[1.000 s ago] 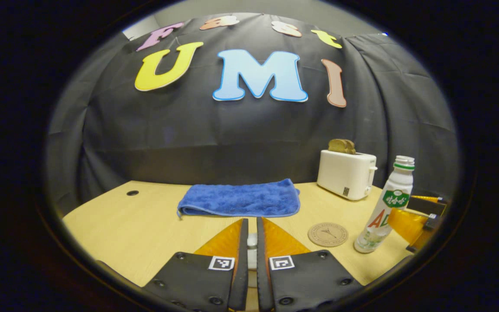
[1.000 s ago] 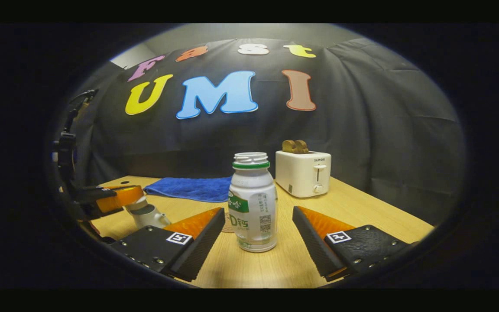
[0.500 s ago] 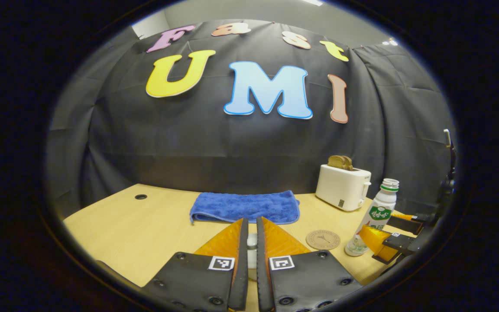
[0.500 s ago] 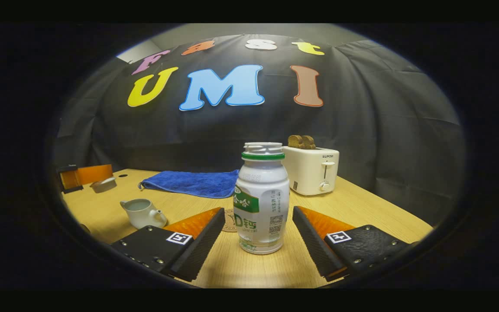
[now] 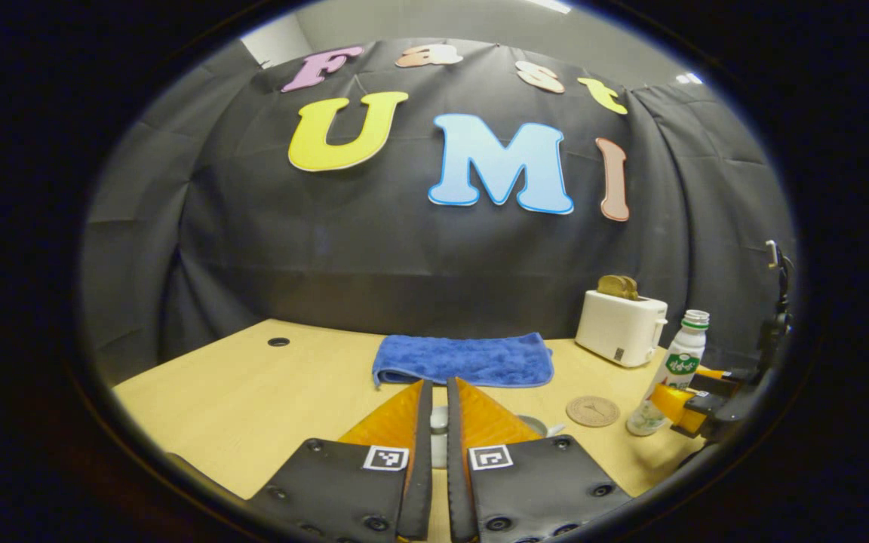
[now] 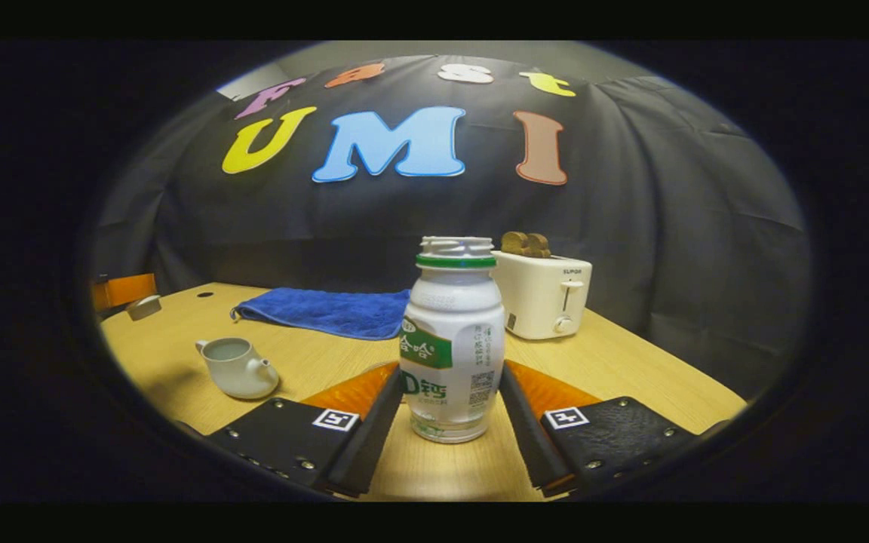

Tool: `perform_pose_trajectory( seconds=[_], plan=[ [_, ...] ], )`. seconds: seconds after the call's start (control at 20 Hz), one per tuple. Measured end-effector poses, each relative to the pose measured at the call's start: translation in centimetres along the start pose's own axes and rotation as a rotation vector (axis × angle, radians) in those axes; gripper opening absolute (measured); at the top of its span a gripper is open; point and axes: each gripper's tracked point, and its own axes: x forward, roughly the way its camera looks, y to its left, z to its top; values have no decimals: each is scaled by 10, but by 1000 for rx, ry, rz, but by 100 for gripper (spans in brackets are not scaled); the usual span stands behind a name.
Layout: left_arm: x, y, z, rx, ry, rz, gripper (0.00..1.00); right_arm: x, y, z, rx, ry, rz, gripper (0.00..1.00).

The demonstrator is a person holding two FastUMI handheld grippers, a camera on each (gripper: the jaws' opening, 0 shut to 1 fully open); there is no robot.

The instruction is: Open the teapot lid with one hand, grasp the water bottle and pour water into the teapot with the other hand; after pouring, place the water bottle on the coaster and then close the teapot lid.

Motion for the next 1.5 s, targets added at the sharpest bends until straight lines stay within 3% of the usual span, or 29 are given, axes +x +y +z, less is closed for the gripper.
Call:
perform_pose_trajectory(
  seconds=[0.1,0.2,0.25,0.3,0.35,0.4,0.7,0.75,1.05,1.1,1.2,1.25,1.3,1.35,1.4,1.5],
  plan=[
    [-2,7,-2,-17,3,3,12,0,4,3,-50,-4,0,75],
    [-3,14,-5,-33,5,8,19,0,9,9,-119,-13,-6,75],
    [-4,19,-6,-38,8,13,16,0,12,10,-162,-16,-8,75],
    [-5,24,-9,-41,14,20,19,1,15,13,-205,-16,-9,75],
    [-5,29,-10,-44,15,25,16,2,18,13,-247,-16,-6,75],
    [-7,35,-11,-47,15,31,19,2,23,15,-287,-17,-3,75],
    [-15,63,-15,-63,12,63,19,4,44,21,-521,-14,4,75],
    [-17,67,-16,-67,12,67,16,5,47,22,-561,-17,4,75],
    [-23,88,-26,-83,24,86,15,3,62,31,-811,-47,-30,75],
    [-24,91,-29,-85,25,89,17,4,65,33,-851,-58,-37,60],
    [-27,97,-31,-87,29,96,19,3,72,34,-929,-75,-44,60],
    [-29,100,-31,-88,31,99,19,2,75,34,-967,-81,-48,75],
    [-30,102,-35,-89,33,102,19,2,77,34,-1007,-84,-53,75],
    [-32,105,-36,-91,35,106,19,2,80,33,-1045,-89,-58,60],
    [-33,108,-39,-93,38,110,19,0,85,31,-1085,-84,-52,75],
    [-35,113,-41,-104,42,116,19,2,91,27,-1128,-84,-36,73]
  ],
)
